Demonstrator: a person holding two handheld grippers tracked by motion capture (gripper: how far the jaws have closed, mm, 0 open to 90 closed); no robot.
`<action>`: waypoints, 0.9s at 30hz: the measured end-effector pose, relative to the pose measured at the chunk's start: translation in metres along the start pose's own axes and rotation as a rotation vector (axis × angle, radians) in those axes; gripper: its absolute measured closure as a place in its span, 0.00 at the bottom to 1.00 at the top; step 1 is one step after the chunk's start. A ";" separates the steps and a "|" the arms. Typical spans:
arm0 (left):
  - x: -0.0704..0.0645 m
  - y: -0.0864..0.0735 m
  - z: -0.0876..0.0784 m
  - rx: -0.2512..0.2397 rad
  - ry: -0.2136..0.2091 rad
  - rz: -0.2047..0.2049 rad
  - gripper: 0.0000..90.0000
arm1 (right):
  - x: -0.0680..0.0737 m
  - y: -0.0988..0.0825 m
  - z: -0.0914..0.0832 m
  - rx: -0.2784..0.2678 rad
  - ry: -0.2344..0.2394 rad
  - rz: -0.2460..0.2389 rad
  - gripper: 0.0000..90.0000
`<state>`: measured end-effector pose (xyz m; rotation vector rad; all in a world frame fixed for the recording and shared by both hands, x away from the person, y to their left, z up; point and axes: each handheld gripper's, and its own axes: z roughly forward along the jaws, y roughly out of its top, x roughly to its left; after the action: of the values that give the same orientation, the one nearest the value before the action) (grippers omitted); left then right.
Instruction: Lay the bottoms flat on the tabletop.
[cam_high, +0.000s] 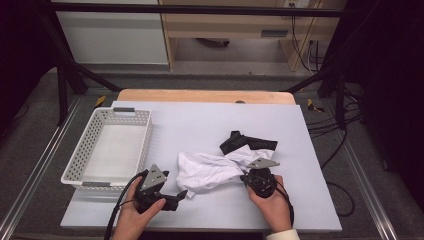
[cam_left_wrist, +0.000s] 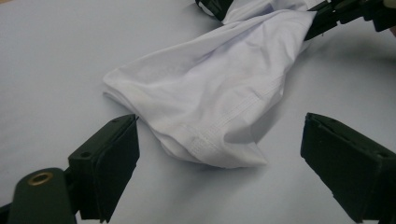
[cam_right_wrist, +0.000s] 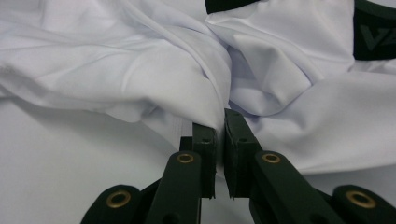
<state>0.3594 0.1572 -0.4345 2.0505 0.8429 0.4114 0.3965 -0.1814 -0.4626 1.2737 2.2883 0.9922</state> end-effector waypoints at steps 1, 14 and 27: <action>0.000 0.000 0.000 -0.002 0.002 -0.002 0.12 | -0.002 -0.002 -0.003 0.008 0.001 -0.002 0.94; 0.001 0.001 -0.001 0.000 0.002 -0.001 0.12 | -0.036 -0.025 -0.038 -0.007 -0.087 0.019 0.73; 0.001 0.001 -0.001 -0.002 0.006 -0.003 0.12 | 0.003 0.000 -0.030 -0.106 -0.056 -0.023 0.30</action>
<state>0.3604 0.1584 -0.4334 2.0473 0.8482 0.4164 0.3774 -0.1909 -0.4414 1.2136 2.1733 1.0420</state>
